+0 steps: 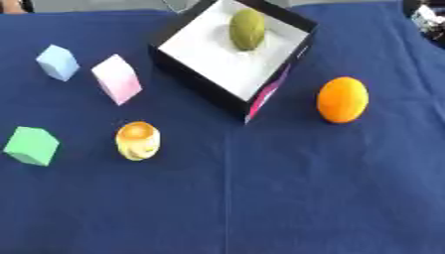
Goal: Pick up objects on the table and place them in the box.
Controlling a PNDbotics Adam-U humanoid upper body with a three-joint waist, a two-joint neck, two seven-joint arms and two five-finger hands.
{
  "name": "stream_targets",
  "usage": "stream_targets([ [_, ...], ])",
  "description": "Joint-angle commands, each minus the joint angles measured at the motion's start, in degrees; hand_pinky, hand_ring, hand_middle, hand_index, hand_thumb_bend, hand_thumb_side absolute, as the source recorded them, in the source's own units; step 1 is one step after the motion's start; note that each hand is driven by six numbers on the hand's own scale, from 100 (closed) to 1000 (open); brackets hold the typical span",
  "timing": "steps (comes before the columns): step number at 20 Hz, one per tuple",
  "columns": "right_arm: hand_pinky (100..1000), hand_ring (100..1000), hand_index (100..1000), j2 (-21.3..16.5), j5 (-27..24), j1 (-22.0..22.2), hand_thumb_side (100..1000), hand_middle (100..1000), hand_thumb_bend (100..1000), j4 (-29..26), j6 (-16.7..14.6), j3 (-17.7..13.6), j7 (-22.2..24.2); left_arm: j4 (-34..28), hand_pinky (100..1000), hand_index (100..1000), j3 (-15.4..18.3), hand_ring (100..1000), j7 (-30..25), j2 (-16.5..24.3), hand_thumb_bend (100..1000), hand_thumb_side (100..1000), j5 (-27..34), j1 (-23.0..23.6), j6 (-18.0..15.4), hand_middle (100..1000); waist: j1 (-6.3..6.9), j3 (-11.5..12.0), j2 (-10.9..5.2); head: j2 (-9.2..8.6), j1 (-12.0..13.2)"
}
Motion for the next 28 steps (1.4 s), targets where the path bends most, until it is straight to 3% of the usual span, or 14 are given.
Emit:
stream_targets([
  [1, 815, 826, 845, -9.25, 1.19, -2.56, 488, 801, 465, -3.73, 4.18, 3.78, 7.88, -0.45, 784, 848, -0.06, 731, -0.53, 2.58, 150, 800, -0.36, -0.30, 0.03, 745, -0.82, 0.36, -2.12, 0.01, -0.58],
  [7, 828, 839, 856, -13.40, 5.29, -5.47, 362, 817, 574, -5.26, 6.93, 7.33, 20.70, -0.39, 784, 848, -0.39, 732, -1.02, 2.76, 149, 799, -0.31, -0.54, 0.10, 745, -0.93, 0.91, -2.11, -0.23, -1.31],
  [11, 828, 831, 847, -13.75, 10.34, -6.28, 289, 808, 521, -5.28, 7.90, 8.11, 26.84, -0.45, 784, 848, -0.54, 733, -1.21, 2.68, 148, 800, -0.29, -0.73, 0.14, 745, -0.97, 1.10, -2.14, -0.23, -1.45],
  [18, 830, 833, 843, -11.63, 17.43, -7.77, 240, 811, 492, -2.13, 8.57, 10.24, 30.74, -0.36, 784, 848, -0.74, 732, -1.50, 2.42, 148, 802, -0.16, -0.67, 0.21, 742, -0.94, 1.31, -2.13, -0.17, -1.96],
  [28, 839, 846, 845, -3.98, 27.55, -13.48, 238, 824, 485, 9.48, 3.19, 15.92, 34.13, -0.45, 784, 847, -0.97, 732, -2.01, 1.72, 149, 804, 0.00, -0.75, 0.27, 741, -0.59, 1.42, -1.72, -0.30, -2.54],
])
